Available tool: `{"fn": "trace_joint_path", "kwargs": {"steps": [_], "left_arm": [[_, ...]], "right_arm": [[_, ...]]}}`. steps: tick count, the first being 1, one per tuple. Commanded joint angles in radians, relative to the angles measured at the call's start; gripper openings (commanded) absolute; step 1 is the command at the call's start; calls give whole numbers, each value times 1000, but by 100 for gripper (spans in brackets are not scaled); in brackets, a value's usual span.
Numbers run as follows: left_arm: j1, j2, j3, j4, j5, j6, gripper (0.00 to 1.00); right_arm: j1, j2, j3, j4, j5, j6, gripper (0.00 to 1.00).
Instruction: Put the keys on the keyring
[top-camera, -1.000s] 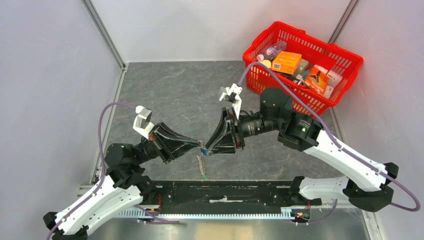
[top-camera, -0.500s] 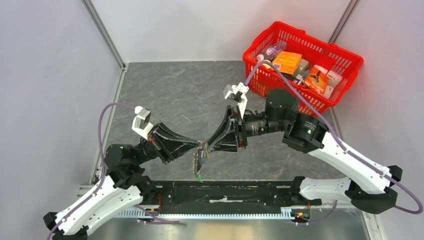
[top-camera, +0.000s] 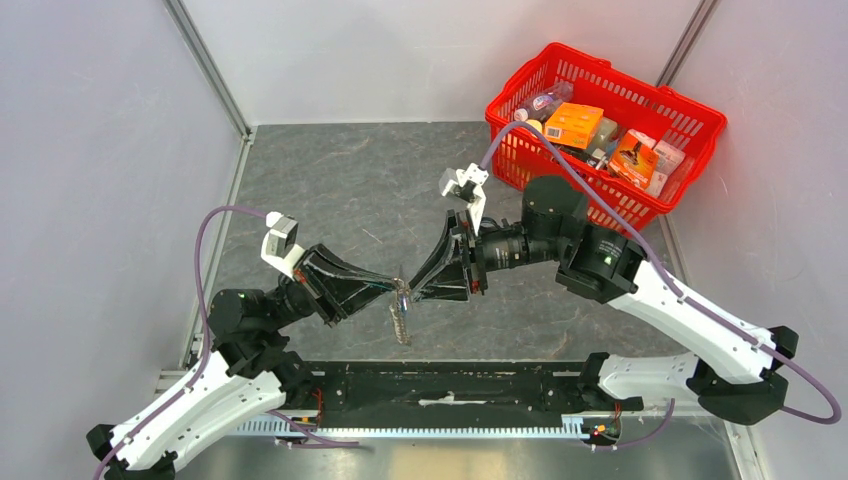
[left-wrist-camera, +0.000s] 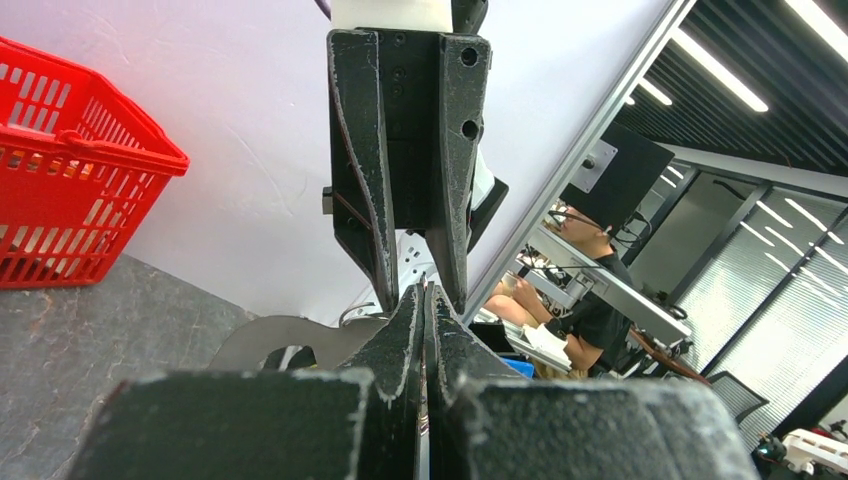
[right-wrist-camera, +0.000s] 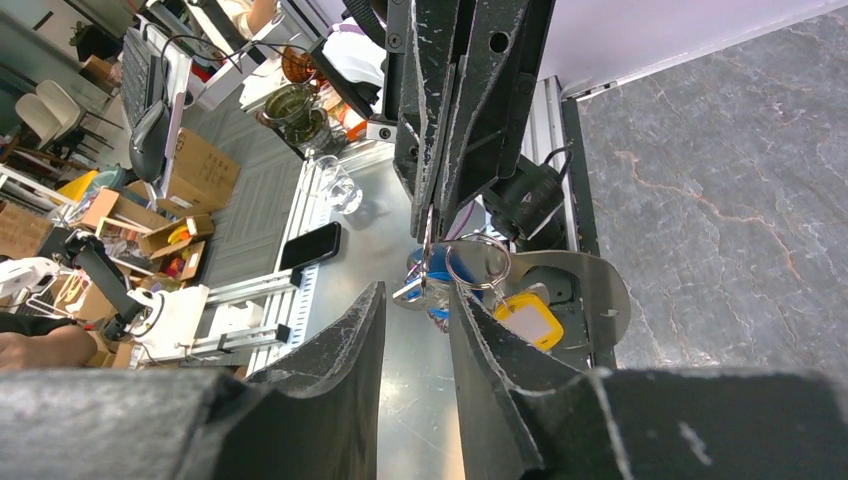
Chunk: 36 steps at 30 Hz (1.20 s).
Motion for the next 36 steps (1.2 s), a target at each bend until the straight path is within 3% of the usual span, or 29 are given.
{"fn": "trace_joint_path", "kwargs": {"steps": [1,9,19,36], "left_arm": [[0,-2,-2,67,-31,-31,2],[0,0,-6,69,-45,-29,2],[0,-13,-19,69,-81,-25,2],[0,-30,-50,130,-139,-63,2]], "right_arm": [[5,7,-6,56,-21,15,36],[5,17,-3,68,-28,20,27],[16,27,-5,84,-37,27,0],[27,20,-98,216,5,84,0]]}}
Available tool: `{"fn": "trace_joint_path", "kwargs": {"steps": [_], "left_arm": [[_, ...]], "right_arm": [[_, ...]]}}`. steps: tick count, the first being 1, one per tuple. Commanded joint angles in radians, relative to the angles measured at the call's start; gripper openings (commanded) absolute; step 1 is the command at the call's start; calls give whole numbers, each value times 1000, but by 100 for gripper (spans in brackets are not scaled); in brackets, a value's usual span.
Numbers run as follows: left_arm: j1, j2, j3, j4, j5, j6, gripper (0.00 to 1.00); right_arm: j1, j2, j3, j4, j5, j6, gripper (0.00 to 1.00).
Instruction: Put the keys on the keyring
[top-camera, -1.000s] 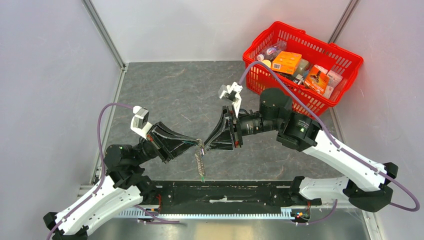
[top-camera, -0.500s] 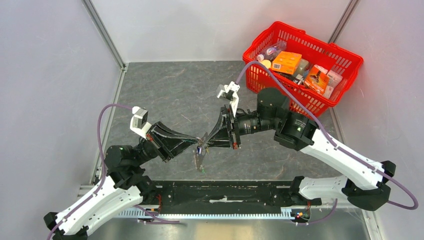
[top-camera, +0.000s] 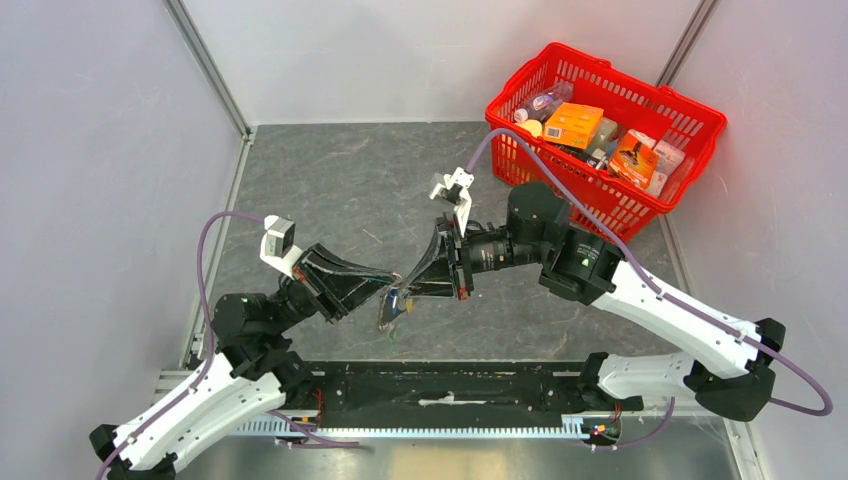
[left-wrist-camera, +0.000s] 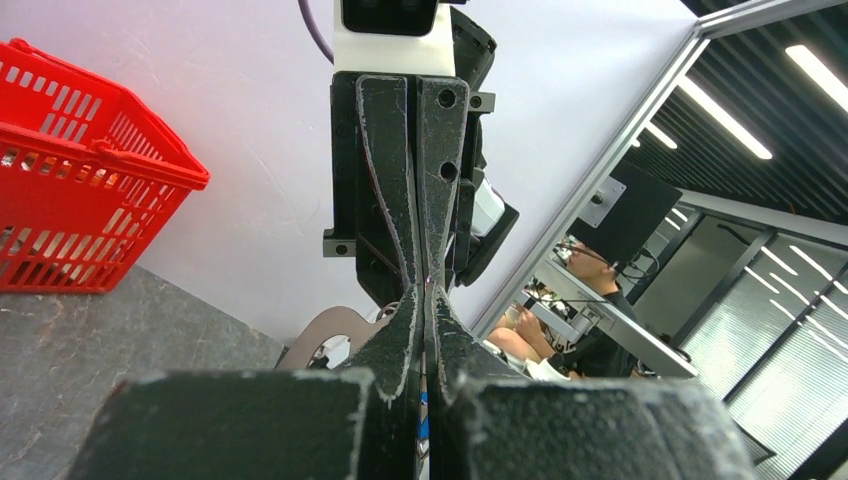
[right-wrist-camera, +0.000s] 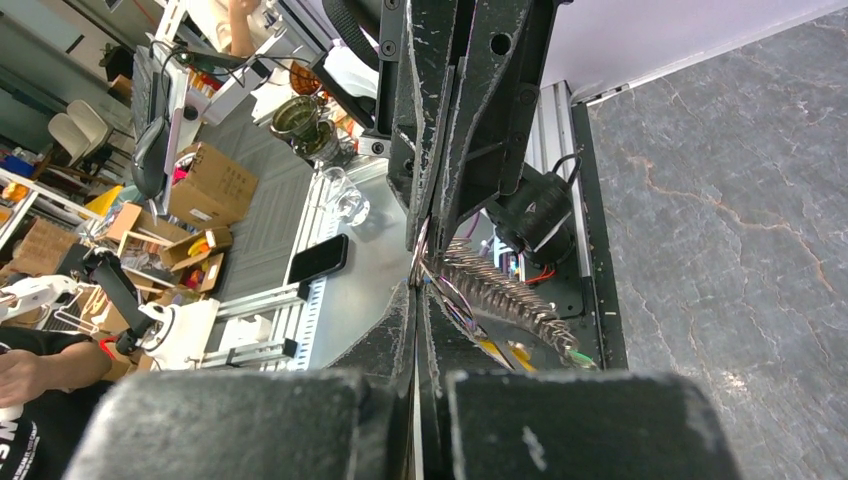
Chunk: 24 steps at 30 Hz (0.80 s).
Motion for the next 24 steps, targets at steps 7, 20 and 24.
{"fn": "trace_joint_path", "kwargs": {"steps": [7,20,24], "left_arm": [[0,-19,-1,90,-61,-47,2],[0,-40,-17,90,-90,-52,2],[0,-52,-29,95,-118,-57,2]], "right_arm": [[14,4,8,50,20,17,6],[14,-60,36,-1,111,-6,33],[14,-66,22,62,124,38,36]]}}
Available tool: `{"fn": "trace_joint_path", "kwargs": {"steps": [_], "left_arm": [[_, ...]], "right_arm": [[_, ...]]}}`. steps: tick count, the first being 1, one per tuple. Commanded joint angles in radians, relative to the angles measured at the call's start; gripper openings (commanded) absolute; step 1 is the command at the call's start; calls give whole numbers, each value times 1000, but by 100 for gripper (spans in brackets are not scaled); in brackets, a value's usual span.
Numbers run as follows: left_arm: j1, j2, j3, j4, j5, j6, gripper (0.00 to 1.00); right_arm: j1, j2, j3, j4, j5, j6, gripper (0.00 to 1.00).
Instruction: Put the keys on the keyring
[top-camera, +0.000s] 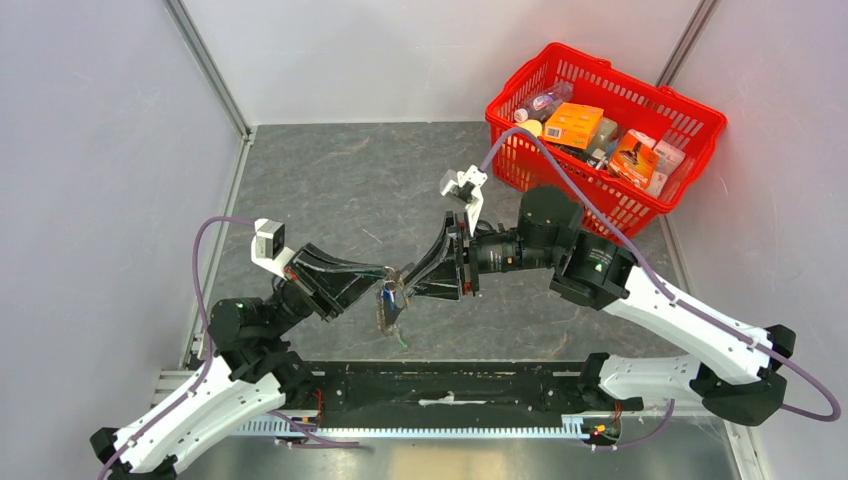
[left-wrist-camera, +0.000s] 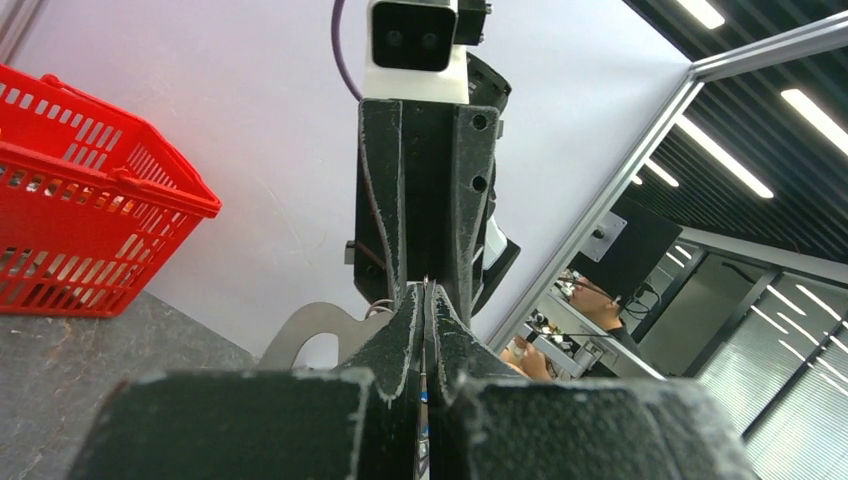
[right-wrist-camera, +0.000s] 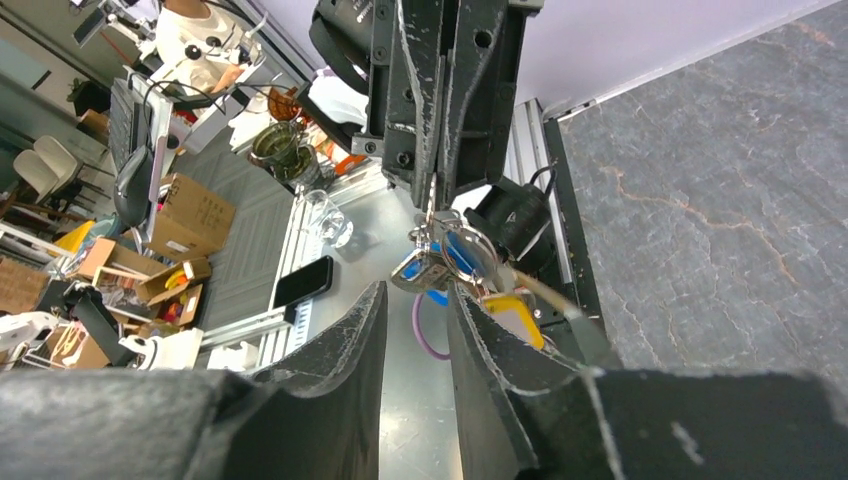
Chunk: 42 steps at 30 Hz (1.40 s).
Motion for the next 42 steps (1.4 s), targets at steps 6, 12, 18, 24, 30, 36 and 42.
{"fn": "trace_joint_path", "kwargs": {"steps": [6,12,18,24,30,36,42], "left_arm": [[0,-31,-25,73,-102,-44,2],[0,-17,-31,95,-121,-52,2],[0,-17,-34,104,-143,-51,2],[0,-6,-34,129,-153,-55,2],[0,13,-36,165,-149,-71,2],[0,15,-37,172,-148,-71,2],[0,20,-38,179,-149,-70,2]], "right_arm": [[3,-31,6,158,76,87,37],[3,-22,-27,223,104,135,38],[3,-25,-45,233,110,157,38],[3,-31,-64,247,126,169,40],[3,-25,-90,302,145,194,42],[3,-12,-89,324,143,210,43],[5,2,-86,331,150,213,43]]}}
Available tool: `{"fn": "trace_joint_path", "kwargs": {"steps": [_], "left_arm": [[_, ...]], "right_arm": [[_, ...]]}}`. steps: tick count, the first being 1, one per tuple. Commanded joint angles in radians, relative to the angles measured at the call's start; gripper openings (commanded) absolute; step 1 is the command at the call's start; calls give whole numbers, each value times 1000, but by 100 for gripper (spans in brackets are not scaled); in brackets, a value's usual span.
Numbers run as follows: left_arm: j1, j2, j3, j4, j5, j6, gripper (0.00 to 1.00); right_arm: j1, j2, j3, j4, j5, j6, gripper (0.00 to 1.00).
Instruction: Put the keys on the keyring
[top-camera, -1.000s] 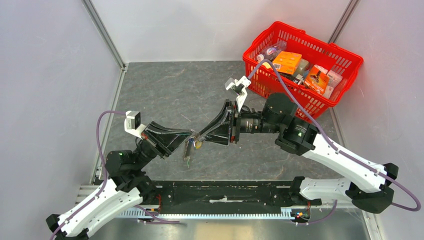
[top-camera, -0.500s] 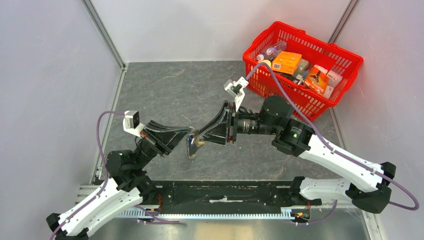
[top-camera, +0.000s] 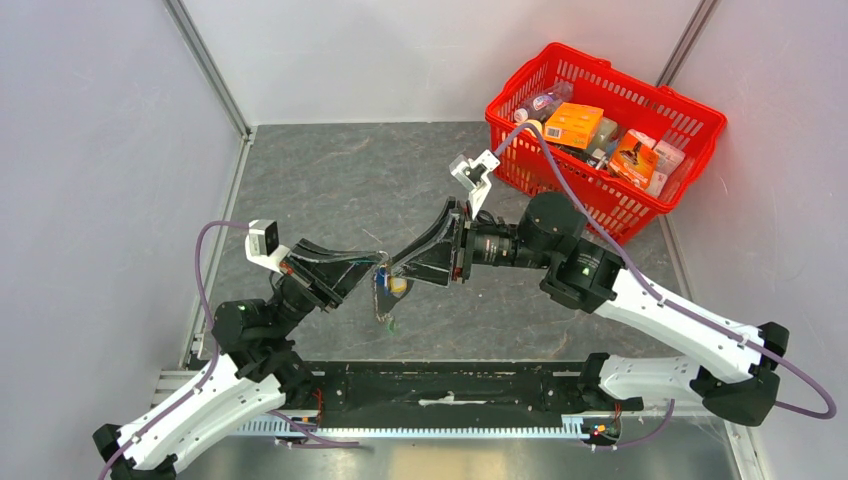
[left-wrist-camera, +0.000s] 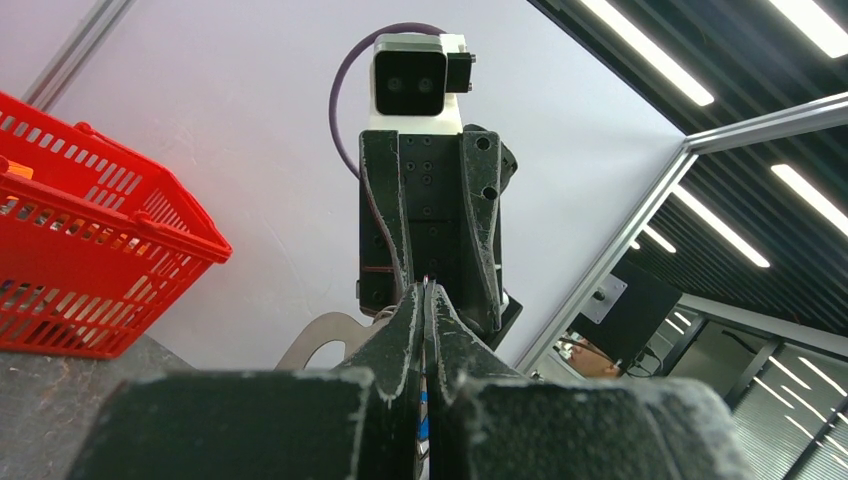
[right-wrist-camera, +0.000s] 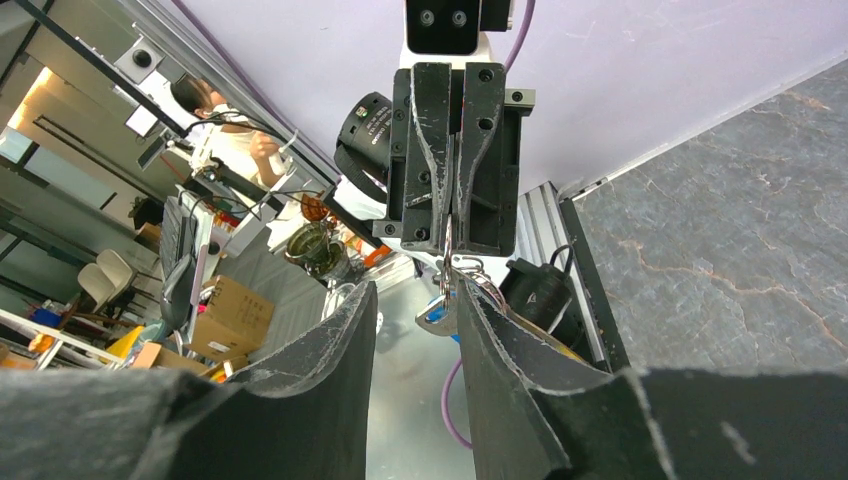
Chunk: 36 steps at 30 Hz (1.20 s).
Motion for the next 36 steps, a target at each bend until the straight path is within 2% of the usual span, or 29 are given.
{"fn": "trace_joint_path", "kwargs": {"steps": [1,11,36], "left_arm": [[0,5,6,76,-18,-27,2],[0,15,9,86,-22,-27,2],[0,29,-4,112,-25,-37,2]], "right_arm": [[5,10,5,52,20,10,43],[8,27,8,62,36,11,41],[19,41,19,61,55,-4,21]]}}
